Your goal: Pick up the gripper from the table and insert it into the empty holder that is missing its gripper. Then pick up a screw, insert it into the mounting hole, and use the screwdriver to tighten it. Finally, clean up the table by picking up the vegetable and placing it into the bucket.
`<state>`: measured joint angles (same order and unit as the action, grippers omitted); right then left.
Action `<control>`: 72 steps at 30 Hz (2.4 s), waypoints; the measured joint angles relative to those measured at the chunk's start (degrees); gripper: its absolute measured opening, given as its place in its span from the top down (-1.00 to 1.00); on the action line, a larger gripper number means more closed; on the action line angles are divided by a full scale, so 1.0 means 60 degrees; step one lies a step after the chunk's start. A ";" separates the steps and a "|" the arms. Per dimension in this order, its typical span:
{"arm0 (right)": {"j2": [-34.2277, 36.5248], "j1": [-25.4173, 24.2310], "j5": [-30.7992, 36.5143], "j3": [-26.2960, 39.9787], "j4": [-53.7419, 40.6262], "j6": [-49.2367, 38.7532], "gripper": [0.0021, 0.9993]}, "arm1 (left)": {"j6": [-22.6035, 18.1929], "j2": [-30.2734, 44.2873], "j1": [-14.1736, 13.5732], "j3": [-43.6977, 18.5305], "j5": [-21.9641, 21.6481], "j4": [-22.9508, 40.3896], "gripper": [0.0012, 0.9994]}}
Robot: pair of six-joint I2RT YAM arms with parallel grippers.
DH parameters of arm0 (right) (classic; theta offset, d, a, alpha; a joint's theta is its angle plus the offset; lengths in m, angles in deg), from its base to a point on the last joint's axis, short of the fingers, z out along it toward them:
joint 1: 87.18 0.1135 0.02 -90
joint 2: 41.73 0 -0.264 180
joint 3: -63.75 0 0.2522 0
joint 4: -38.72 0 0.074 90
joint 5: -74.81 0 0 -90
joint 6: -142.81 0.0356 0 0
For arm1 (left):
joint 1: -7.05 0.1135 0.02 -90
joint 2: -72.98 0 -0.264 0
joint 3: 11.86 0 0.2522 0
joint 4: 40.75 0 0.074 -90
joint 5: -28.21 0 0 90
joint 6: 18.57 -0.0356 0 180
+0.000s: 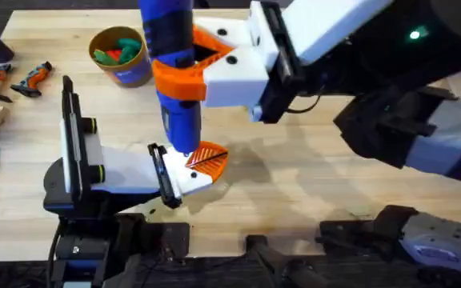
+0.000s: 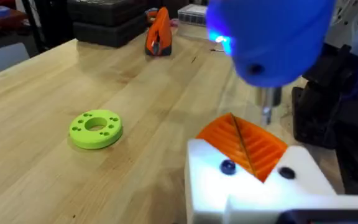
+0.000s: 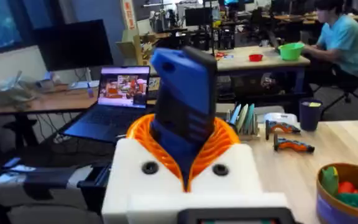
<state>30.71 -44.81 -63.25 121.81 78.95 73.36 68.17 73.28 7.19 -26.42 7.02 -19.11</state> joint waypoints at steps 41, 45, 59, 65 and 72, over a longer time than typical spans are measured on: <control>0.0511 0.0222 -0.0475 0.0000 0.0284 -0.1262 0.95 | 0.0000 0.0003 0.0000 0.0000 0.0000 0.0000 0.98; 0.0514 0.0222 -0.0475 0.0000 0.0284 -0.1262 0.95 | 0.0000 0.0000 0.0000 0.0000 0.0000 0.0000 0.98; 0.0820 0.0222 -0.0468 0.0000 0.0347 -0.1262 0.95 | 0.0004 0.0000 0.0000 0.0000 0.0000 0.0004 0.98; 0.0820 0.0222 -0.0476 0.0000 0.0350 -0.1262 0.95 | 0.0004 0.0003 0.0000 0.0000 0.0000 0.0004 0.98; 0.0820 0.0222 -0.0508 0.0000 0.0215 -0.1372 0.95 | 0.0011 0.0003 0.0000 0.0000 0.0000 0.0006 0.98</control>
<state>35.63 -43.48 -66.30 121.81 80.24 65.12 68.23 73.30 7.19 -26.42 7.02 -19.07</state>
